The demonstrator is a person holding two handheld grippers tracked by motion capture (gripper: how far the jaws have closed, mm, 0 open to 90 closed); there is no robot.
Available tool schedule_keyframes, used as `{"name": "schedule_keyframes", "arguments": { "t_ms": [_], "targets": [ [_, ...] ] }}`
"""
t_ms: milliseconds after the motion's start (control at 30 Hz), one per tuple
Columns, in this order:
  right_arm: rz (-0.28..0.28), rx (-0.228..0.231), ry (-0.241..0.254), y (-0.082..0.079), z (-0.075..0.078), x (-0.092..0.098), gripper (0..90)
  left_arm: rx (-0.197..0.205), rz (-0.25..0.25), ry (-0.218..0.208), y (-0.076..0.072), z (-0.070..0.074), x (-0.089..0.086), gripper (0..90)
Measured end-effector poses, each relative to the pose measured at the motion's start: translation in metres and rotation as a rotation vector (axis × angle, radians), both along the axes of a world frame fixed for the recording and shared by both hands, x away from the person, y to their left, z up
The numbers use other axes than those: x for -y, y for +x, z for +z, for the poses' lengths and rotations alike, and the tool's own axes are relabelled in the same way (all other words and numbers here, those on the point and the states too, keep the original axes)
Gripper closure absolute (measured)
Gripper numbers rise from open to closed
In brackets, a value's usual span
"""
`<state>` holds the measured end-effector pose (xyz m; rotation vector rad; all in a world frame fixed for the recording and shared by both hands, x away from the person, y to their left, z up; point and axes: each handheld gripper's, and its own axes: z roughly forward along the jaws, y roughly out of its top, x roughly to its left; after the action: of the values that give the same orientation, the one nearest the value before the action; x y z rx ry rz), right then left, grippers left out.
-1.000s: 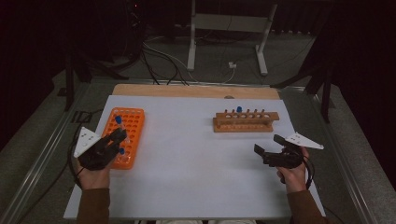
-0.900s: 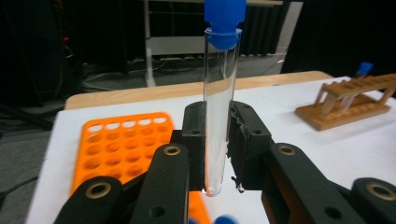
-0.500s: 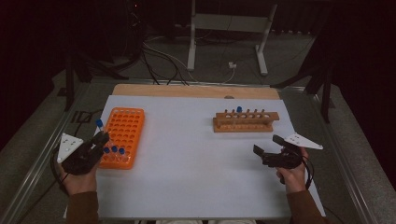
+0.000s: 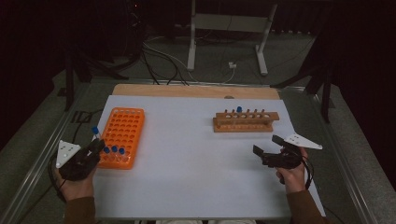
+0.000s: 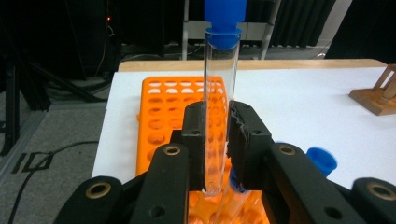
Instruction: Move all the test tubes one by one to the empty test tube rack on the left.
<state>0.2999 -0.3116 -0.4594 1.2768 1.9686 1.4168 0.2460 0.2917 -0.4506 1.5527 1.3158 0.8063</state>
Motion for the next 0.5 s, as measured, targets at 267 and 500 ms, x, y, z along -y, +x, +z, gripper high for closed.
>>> {"name": "schedule_keyframes", "arguments": {
  "t_ms": [267, 500],
  "targets": [
    [0.002, 0.000, 0.003, 0.000, 0.000, 0.000, 0.3, -0.030, 0.013, -0.007, -0.004, -0.012, -0.006, 78.2],
    [0.005, 0.002, 0.005, 0.000, 0.000, -0.001, 0.3, -0.076, 0.015, 0.001, -0.003, -0.023, -0.008, 78.2]
  ]
}}
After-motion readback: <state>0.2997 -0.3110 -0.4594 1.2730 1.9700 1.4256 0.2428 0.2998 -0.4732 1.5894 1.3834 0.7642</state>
